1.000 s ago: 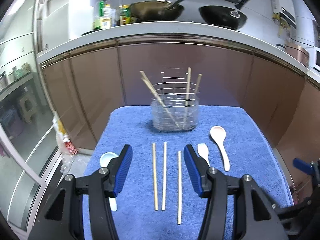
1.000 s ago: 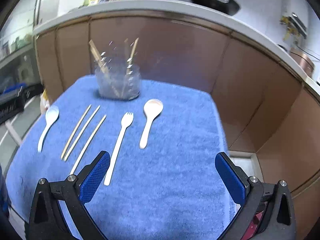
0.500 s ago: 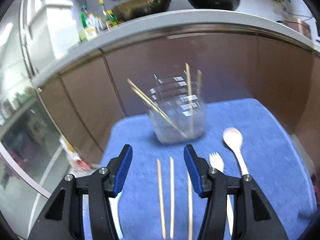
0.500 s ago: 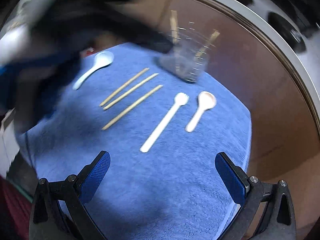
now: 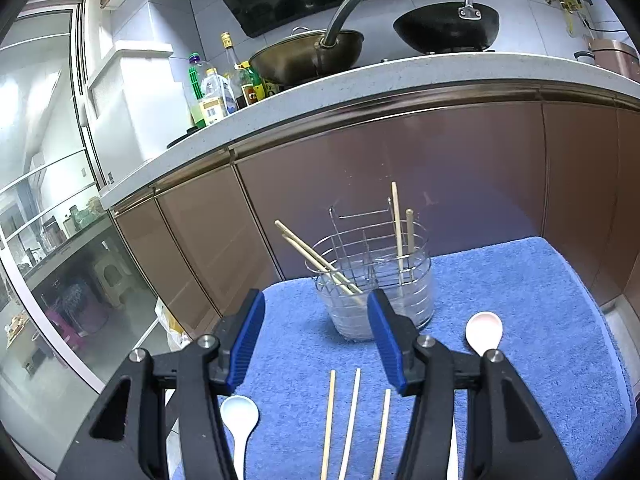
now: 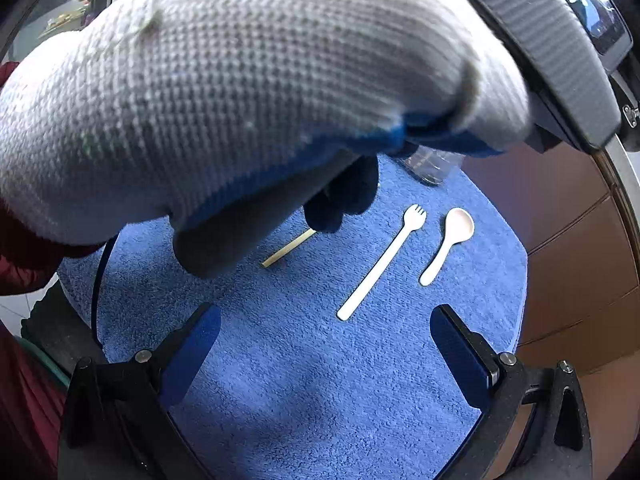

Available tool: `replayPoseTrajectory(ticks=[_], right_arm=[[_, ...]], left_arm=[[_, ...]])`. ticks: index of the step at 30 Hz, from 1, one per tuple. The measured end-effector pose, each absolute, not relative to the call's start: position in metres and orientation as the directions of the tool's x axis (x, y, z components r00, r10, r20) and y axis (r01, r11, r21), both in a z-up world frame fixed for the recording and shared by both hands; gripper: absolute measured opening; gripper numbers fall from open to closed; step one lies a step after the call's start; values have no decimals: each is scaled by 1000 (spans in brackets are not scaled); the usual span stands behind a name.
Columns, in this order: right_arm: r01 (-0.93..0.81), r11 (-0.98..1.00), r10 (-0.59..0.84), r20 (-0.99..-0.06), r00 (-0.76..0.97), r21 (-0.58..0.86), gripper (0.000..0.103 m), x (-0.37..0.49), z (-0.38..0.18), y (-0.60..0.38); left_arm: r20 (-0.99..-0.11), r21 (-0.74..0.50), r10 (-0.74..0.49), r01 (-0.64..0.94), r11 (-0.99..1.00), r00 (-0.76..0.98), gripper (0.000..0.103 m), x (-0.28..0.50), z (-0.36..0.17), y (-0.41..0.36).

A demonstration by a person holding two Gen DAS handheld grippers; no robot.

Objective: Organize utensils

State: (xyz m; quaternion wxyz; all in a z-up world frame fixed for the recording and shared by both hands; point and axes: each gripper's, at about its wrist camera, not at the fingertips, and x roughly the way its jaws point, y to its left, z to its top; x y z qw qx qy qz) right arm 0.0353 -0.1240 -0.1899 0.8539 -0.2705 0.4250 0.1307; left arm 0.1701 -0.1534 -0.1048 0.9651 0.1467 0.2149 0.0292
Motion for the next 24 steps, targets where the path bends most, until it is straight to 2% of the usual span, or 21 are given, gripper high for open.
replayPoseTrajectory(ticks=[24], right_arm=[[-453, 835, 24, -802, 597, -312, 103, 32, -186, -113]], left_arm=[[-388, 260, 122, -18, 965, 913, 51, 162, -96, -155]])
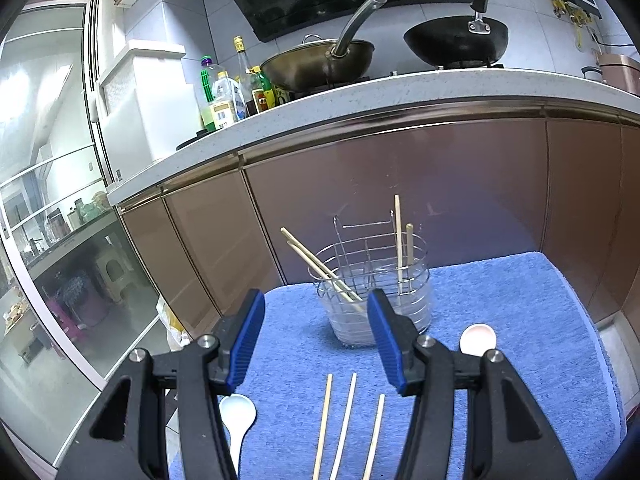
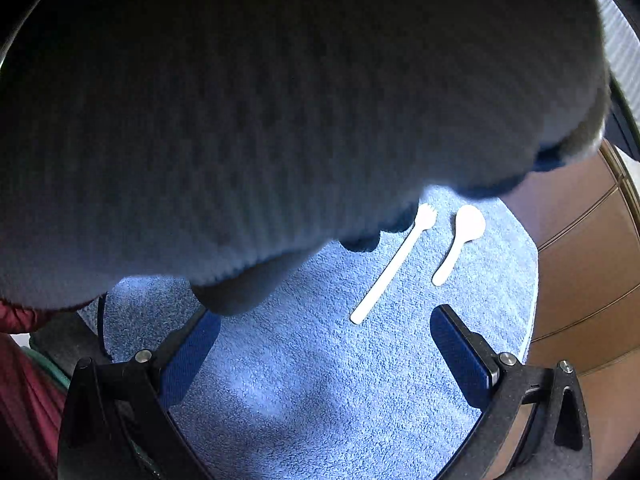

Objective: Organize utensils

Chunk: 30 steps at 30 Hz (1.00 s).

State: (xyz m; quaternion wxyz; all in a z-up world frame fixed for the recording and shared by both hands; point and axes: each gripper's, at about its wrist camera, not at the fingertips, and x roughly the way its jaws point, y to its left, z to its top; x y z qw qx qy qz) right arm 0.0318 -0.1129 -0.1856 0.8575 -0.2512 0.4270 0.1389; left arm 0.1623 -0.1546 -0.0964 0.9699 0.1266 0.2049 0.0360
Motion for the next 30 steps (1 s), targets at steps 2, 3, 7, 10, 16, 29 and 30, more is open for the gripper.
replayPoseTrajectory(ticks=[2, 3, 7, 10, 16, 29, 30], right_arm=[[-453, 835, 24, -801, 598, -313, 103, 32, -184, -112], [-453, 835, 24, -802, 597, -313, 103, 32, -185, -113], [-453, 835, 24, -802, 597, -312, 103, 31, -185, -113], [-452, 835, 23, -801, 598, -313, 103, 31, -185, -113], [-452, 836, 24, -802, 597, -311, 103, 30, -185, -113], [-450, 843, 37, -802, 597, -296, 103, 36, -188, -123], [-449, 843, 38, -801, 597, -295, 103, 35, -190, -122]], left_arm=[[-387, 261, 121, -17, 965, 914, 51, 162, -96, -155], [-387, 261, 120, -16, 965, 914, 51, 161, -96, -155], [-388, 260, 117, -13, 966, 914, 51, 161, -96, -155], [-388, 258, 115, -11, 966, 914, 51, 162, -96, -154], [-390, 260, 115, -10, 965, 914, 51, 162, -96, -155], [-390, 260, 110, -5, 966, 914, 51, 162, -95, -158], [-390, 260, 110, -5, 966, 914, 51, 163, -95, -158]])
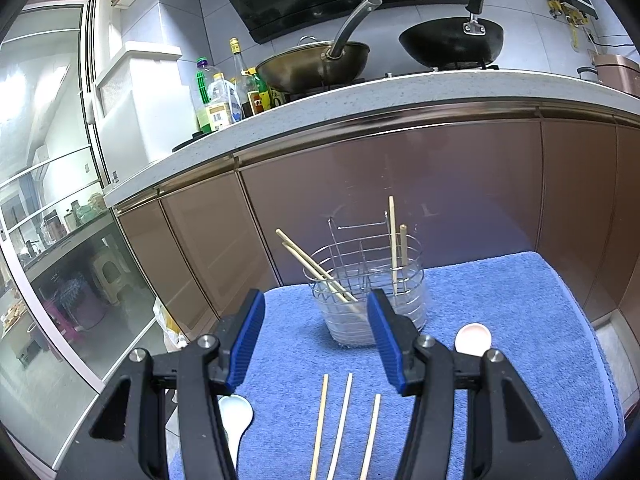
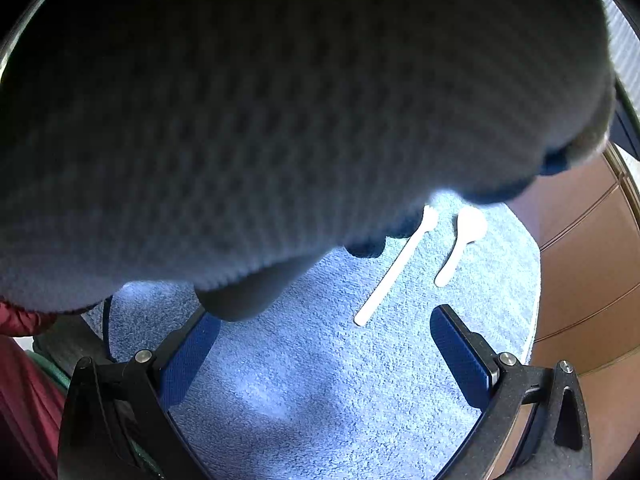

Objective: Organize utensils

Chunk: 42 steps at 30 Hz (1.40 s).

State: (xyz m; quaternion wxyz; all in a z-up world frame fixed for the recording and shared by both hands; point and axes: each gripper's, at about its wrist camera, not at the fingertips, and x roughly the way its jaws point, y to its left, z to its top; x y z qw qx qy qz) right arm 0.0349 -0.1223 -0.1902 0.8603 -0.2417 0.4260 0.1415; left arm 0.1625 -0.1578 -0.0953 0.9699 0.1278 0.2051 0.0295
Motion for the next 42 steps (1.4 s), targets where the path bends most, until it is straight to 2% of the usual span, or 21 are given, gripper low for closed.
replayPoseTrajectory(ticks=[32, 42], right_arm=[[-428, 857, 30, -803, 595, -285, 103, 38, -189, -128], [-275, 905, -110, -804, 584, -323, 103, 46, -192, -186]], left_arm=[[-400, 290, 129, -8, 957, 908, 51, 165, -107, -143], [-386, 328, 180, -48, 943, 905, 51, 156, -111, -105]])
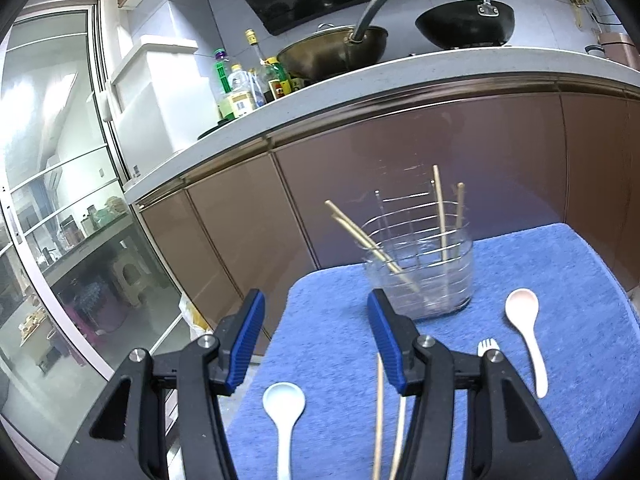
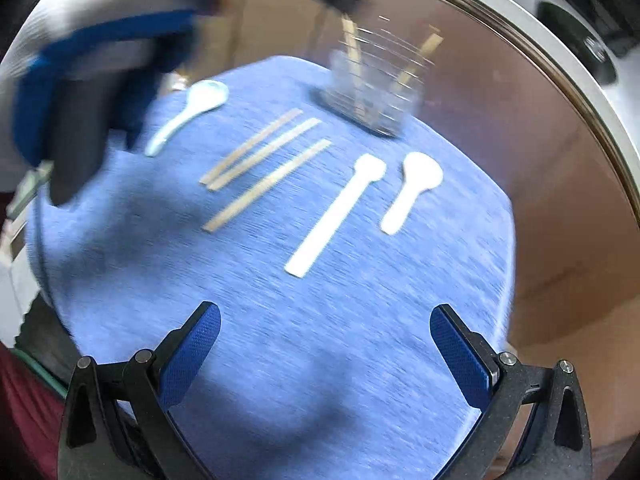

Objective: Organize utensils

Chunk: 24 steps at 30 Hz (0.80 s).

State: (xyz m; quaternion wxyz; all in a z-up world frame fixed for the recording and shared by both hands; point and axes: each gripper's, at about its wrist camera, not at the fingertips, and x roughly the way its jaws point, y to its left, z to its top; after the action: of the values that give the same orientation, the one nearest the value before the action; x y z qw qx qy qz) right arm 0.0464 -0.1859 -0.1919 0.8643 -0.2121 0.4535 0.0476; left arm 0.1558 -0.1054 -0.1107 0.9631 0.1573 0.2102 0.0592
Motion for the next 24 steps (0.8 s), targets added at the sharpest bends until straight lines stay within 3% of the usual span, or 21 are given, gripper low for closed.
replayPoseTrajectory(ticks=[7, 14, 18, 24], right_arm=[[-96, 904, -271, -730, 627, -418, 103, 56, -180, -249], [126, 853, -421, -527, 738, -506, 103, 91, -125, -293], [202, 836, -435, -390, 812, -510, 103, 113, -91, -291], [139, 855, -325, -307, 894, -499, 103, 151, -76, -249]], left_arm=[[-437, 345, 100, 64, 936, 894, 51, 128, -116, -98], [-585, 376, -86, 364, 852, 806, 51, 72, -136, -119], [-674, 359, -198, 549, 755, 712, 51, 38, -145, -141], [-754, 288, -343, 751, 594, 560, 51, -6, -149, -180]])
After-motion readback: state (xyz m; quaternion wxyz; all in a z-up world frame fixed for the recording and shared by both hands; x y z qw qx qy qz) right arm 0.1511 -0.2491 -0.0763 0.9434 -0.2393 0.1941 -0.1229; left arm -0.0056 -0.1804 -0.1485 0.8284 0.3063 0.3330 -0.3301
